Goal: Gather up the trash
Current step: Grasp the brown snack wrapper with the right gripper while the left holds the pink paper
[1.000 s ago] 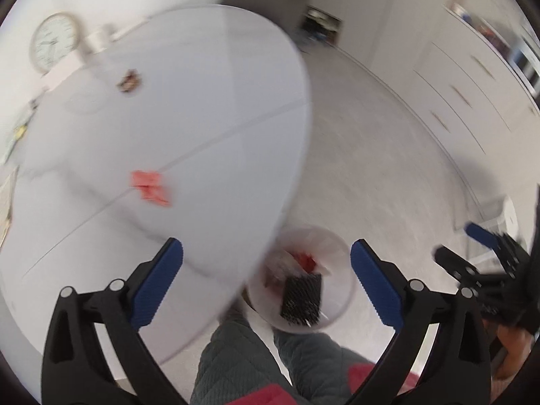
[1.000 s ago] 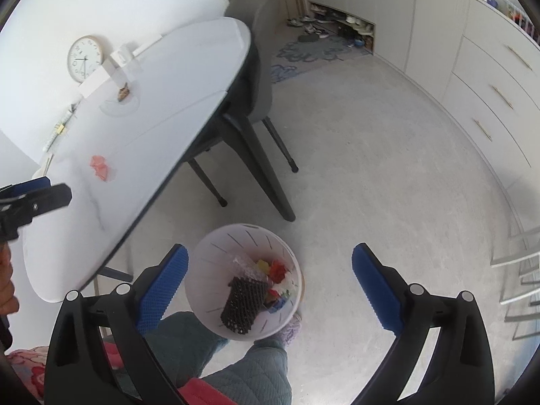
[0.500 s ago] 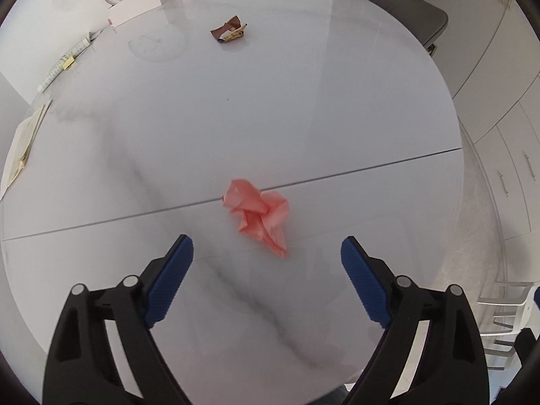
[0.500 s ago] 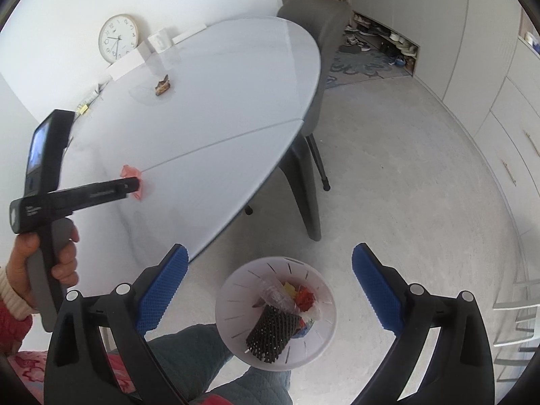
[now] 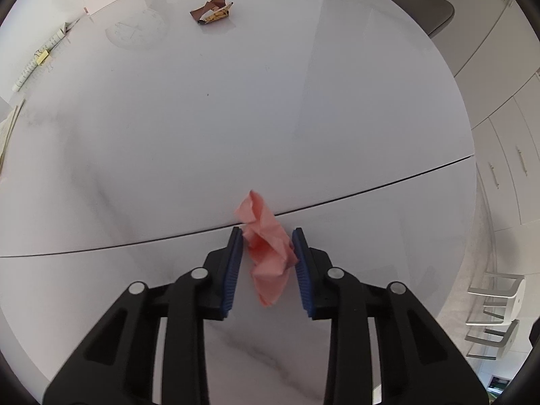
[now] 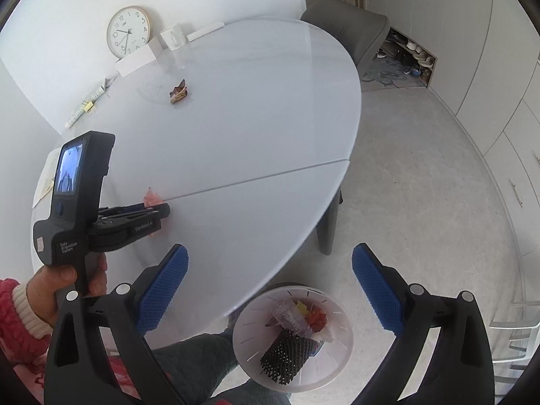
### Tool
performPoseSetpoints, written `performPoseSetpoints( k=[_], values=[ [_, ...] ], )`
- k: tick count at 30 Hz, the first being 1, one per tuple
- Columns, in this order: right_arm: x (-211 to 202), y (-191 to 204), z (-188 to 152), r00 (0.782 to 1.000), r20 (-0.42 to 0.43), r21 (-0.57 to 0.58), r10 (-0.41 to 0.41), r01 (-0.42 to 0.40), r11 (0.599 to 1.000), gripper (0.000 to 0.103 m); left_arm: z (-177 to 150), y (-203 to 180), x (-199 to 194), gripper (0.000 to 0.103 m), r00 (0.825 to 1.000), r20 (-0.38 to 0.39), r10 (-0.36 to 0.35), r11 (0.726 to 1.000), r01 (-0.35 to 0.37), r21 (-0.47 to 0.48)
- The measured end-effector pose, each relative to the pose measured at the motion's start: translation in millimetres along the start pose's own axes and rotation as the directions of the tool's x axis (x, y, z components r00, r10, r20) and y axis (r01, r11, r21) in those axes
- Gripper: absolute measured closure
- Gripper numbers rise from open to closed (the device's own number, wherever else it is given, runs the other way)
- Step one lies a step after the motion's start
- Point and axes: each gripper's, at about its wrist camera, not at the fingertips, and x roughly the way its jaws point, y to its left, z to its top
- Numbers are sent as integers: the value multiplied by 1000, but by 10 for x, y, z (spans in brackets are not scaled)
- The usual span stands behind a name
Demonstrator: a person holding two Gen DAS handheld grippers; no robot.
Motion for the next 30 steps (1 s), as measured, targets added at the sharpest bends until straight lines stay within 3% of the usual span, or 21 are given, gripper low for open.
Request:
performPoseSetpoints(
  k=[6,12,21,30],
  values=[
    [194,188,263,1000,-15,-41,14,-15,999,6,63,97,-52,77,1000,-4,-23,1000,23,2],
    [486,456,659,999,-26,-106,40,-43,993,6,244,338,-305,77,999,40,-10,1000,11,-9],
    [1303,1185,1490,993,-71,-216,92,-105,971,6,858,1035,-344,77,995,85,44,997,-38,-71],
    [2113,1747,2262,988,-106,-238,114,-137,962,6,1407,1515,-39,77,994,88,61,991,-50,-121]
  ],
)
